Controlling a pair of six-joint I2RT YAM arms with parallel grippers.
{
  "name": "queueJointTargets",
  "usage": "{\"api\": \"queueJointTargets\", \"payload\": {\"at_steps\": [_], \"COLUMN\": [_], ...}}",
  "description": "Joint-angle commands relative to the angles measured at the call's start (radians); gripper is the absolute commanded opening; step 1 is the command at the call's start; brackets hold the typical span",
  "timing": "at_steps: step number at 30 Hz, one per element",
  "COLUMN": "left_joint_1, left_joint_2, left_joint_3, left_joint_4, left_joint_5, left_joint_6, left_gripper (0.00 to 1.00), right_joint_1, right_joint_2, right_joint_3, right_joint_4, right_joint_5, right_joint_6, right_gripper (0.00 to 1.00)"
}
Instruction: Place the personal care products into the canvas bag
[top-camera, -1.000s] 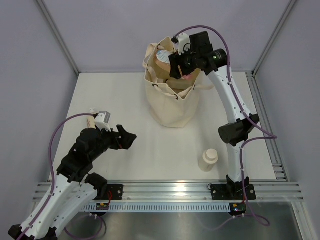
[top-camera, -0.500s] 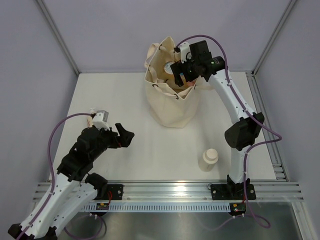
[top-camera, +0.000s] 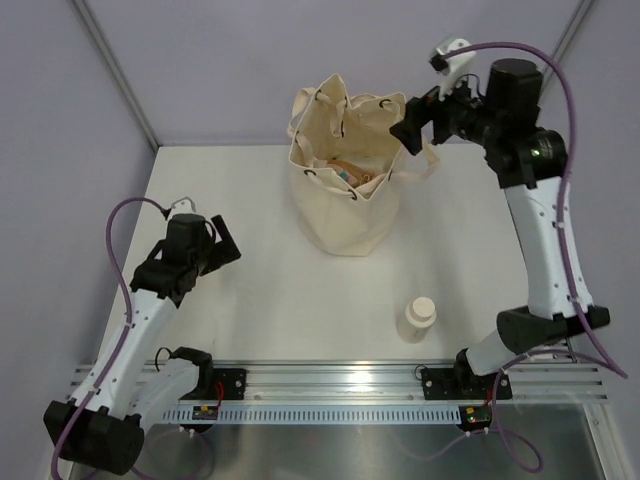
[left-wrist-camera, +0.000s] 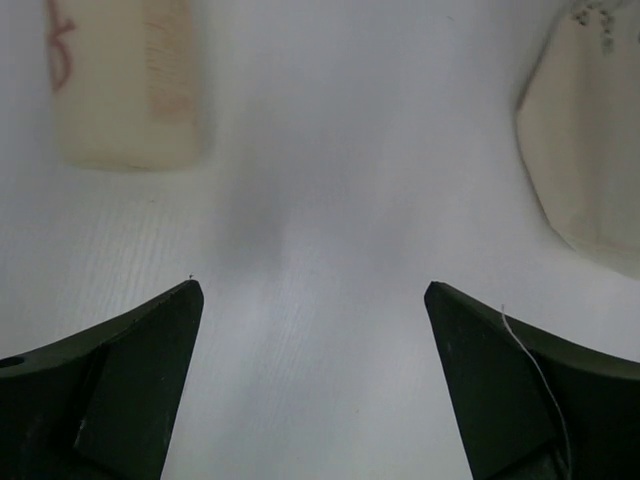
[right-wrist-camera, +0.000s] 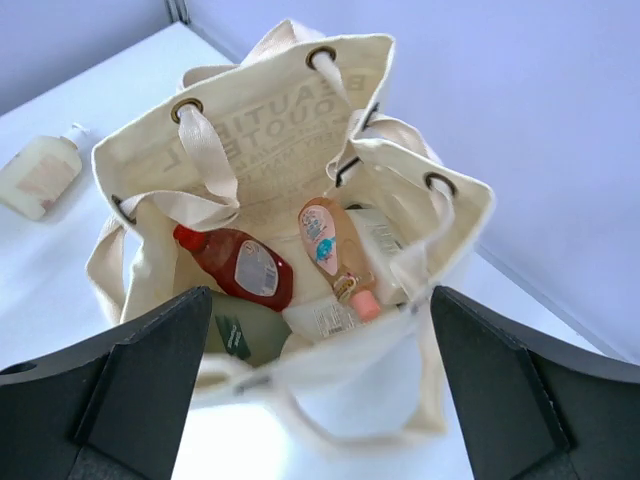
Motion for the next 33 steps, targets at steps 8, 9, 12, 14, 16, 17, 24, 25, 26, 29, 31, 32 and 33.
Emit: {"api": "queueJointTargets", "payload": {"at_steps": [8, 9, 12, 14, 16, 17, 24, 25, 26, 29, 31, 32, 33], "left_joint_1": [0.290, 0.304, 0.350, 0.383, 0.409, 0.419, 0.452, 0.453, 0.456, 0.467, 0.470, 0.472, 0.473], "left_joint_2": [0.511, 0.552, 0.688, 0.739, 0.797, 0.813, 0.948, 0.949, 0.949, 0.936, 0.905, 0.881, 0.815], "left_joint_3": [0.266, 0.290, 0.349, 0.363, 0.373, 0.367, 0.377, 0.369, 0.364, 0.354, 0.337, 0.309, 0.292], "left_joint_4": [0.046, 0.042, 0.060, 0.080, 0.106, 0.126, 0.164, 0.174, 0.175, 0.186, 0.219, 0.242, 0.270], "left_joint_5": [-0.182, -0.197, -0.216, -0.180, -0.100, -0.063, 0.142, 0.143, 0.151, 0.204, 0.299, 0.353, 0.410], "left_joint_6": [0.106, 0.118, 0.163, 0.198, 0.223, 0.232, 0.275, 0.273, 0.273, 0.273, 0.267, 0.261, 0.228], "left_gripper": [0.99, 0.99, 0.99, 0.99, 0.99, 0.99, 0.90, 0.84, 0.78, 0.45, 0.14, 0.06, 0.00], "right_joint_1": [-0.232, -0.246, -0.275, -0.310, -0.317, -0.318, -0.363, -0.366, -0.370, -0.392, -0.413, -0.421, -0.429], "right_joint_2": [-0.521, -0.549, -0.635, -0.672, -0.689, -0.699, -0.680, -0.680, -0.677, -0.684, -0.690, -0.698, -0.703], "right_joint_3": [-0.797, -0.899, -1.038, -1.086, -1.150, -1.167, -1.195, -1.193, -1.195, -1.196, -1.199, -1.199, -1.202], "right_joint_4": [0.217, 0.224, 0.222, 0.202, 0.204, 0.220, 0.230, 0.222, 0.224, 0.219, 0.216, 0.216, 0.216], "right_joint_5": [-0.275, -0.295, -0.350, -0.370, -0.396, -0.407, -0.449, -0.444, -0.443, -0.443, -0.447, -0.450, -0.453], "right_joint_6": [0.052, 0.049, 0.003, -0.043, -0.050, -0.047, -0.058, -0.064, -0.067, -0.066, -0.066, -0.061, -0.060], "right_gripper": [1.00, 0.99, 1.00, 0.99, 0.99, 0.99, 0.99, 1.00, 0.99, 1.00, 0.99, 1.00, 1.00]}}
